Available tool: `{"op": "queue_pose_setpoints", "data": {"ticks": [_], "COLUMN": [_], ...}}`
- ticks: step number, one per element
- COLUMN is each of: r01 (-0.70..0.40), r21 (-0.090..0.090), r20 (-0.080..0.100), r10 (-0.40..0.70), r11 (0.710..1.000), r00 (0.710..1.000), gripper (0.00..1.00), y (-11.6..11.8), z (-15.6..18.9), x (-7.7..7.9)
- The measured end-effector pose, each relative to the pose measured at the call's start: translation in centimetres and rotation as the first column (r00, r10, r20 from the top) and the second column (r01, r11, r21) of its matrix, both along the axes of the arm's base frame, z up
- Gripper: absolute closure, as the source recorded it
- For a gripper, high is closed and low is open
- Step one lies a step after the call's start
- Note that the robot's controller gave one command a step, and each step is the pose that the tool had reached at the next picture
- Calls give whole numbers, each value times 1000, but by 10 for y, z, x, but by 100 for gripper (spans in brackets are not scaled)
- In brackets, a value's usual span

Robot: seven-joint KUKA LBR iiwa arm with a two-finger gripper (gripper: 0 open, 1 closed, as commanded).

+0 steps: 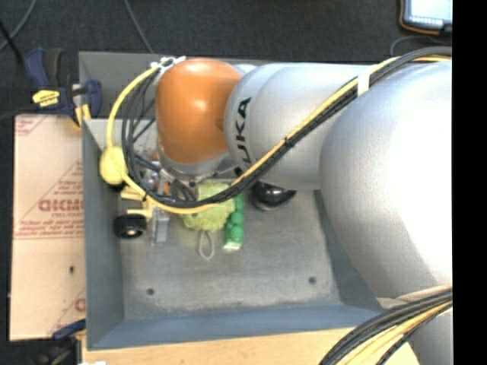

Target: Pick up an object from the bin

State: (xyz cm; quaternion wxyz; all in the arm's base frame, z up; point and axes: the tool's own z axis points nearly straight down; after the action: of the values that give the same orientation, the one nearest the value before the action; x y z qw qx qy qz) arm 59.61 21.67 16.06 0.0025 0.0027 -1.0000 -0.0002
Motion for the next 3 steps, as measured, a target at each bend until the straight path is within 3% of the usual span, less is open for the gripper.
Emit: {"op": "queue_pose_setpoints", "data": {"ticks": [1,2,3], "r01": [5,-98,-173], "r21": [2,0,-2], "r20": [8,9,12], "r10": [-5,98,173], "r11": [1000,995,985], "r00": [1000,995,985], "gripper": [0,0,0], "y": [-1,-56,-106], "z": [5,-39,-38], "x": [2,18,42]}}
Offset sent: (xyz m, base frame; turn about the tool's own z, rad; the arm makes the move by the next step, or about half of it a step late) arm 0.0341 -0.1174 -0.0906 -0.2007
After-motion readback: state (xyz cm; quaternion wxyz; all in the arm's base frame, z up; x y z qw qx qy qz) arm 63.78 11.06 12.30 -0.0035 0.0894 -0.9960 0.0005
